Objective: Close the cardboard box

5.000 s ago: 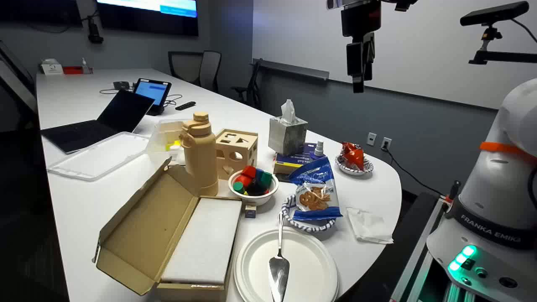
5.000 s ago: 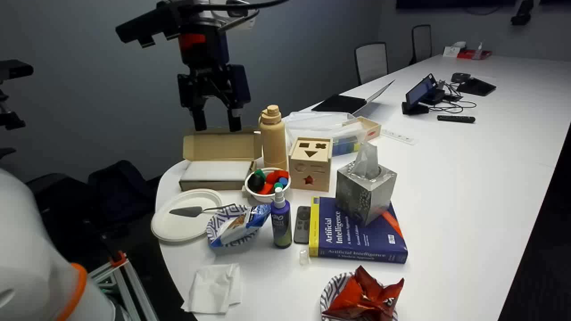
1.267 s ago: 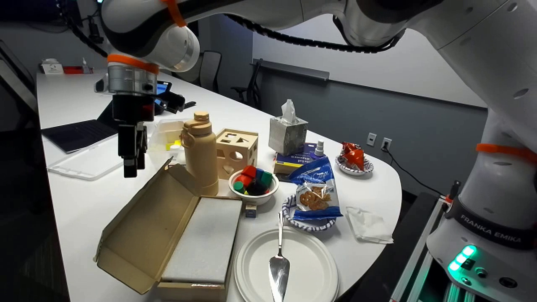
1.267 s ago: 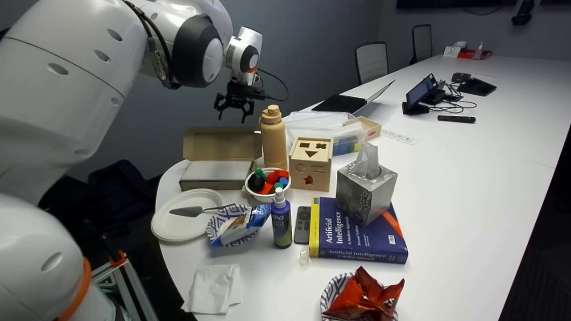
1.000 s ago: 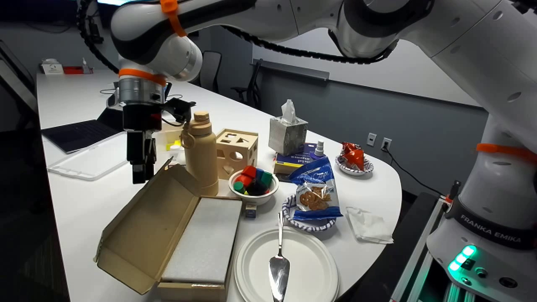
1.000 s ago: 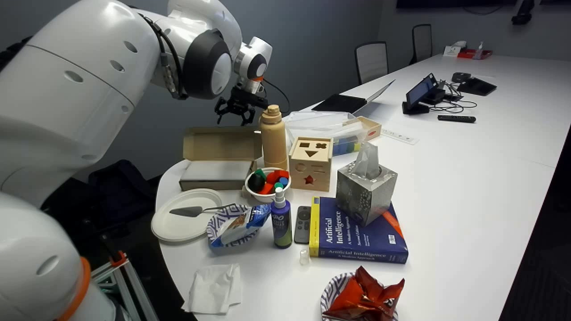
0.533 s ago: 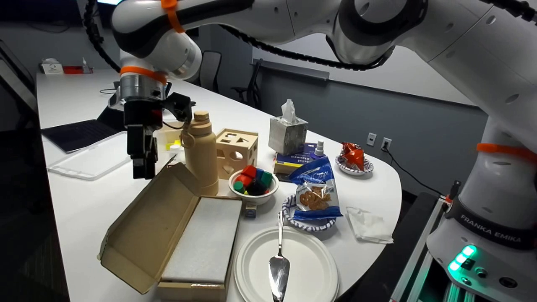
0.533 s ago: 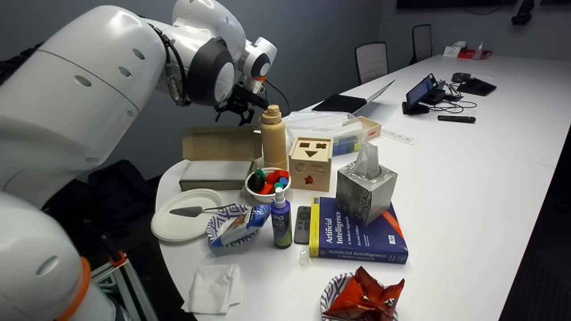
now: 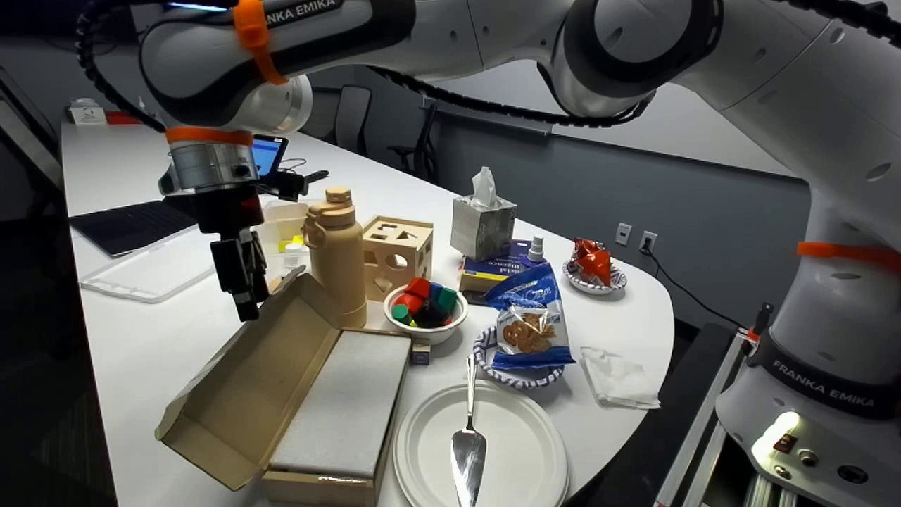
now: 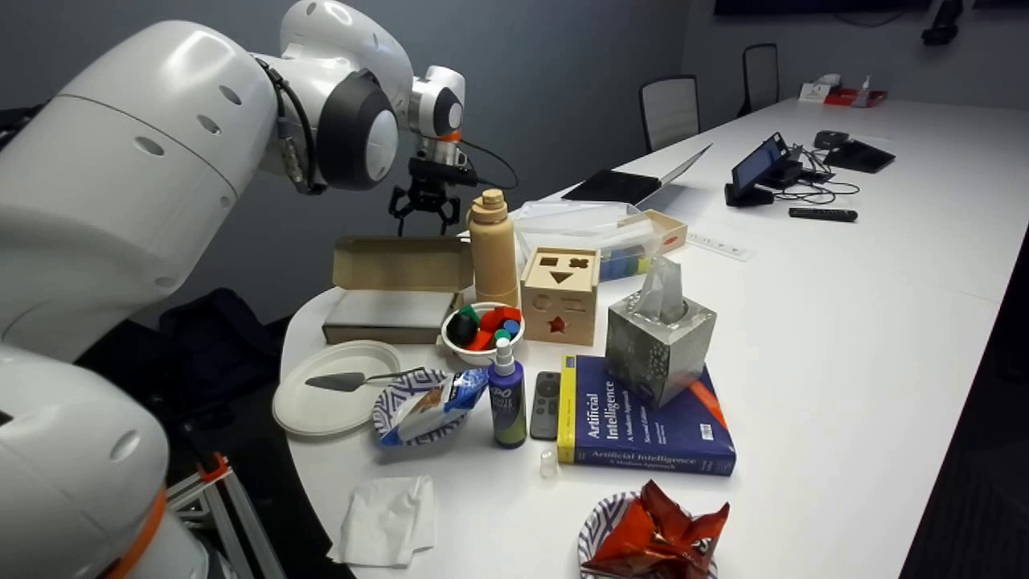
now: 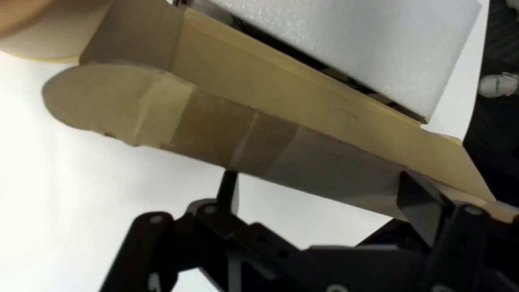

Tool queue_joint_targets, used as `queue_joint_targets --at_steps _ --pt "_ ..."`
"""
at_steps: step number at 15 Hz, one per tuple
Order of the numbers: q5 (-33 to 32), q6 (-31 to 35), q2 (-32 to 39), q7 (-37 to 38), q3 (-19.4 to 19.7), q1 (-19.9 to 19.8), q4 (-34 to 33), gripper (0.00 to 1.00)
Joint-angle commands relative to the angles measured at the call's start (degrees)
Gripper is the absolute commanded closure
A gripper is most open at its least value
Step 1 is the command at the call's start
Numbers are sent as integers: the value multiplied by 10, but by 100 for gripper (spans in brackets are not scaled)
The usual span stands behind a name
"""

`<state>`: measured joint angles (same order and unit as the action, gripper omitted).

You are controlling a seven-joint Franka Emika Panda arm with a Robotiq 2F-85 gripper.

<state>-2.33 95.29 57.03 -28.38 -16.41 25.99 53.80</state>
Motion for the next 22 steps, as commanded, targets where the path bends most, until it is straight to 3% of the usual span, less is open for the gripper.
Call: queue_joint_targets --at_steps 1,10,22 --pt "-54 -48 40 24 32 49 -88 0" --pt "-65 -95 69 9 39 63 -138 0" --pt "-63 -152 55 -26 27 57 -131 0"
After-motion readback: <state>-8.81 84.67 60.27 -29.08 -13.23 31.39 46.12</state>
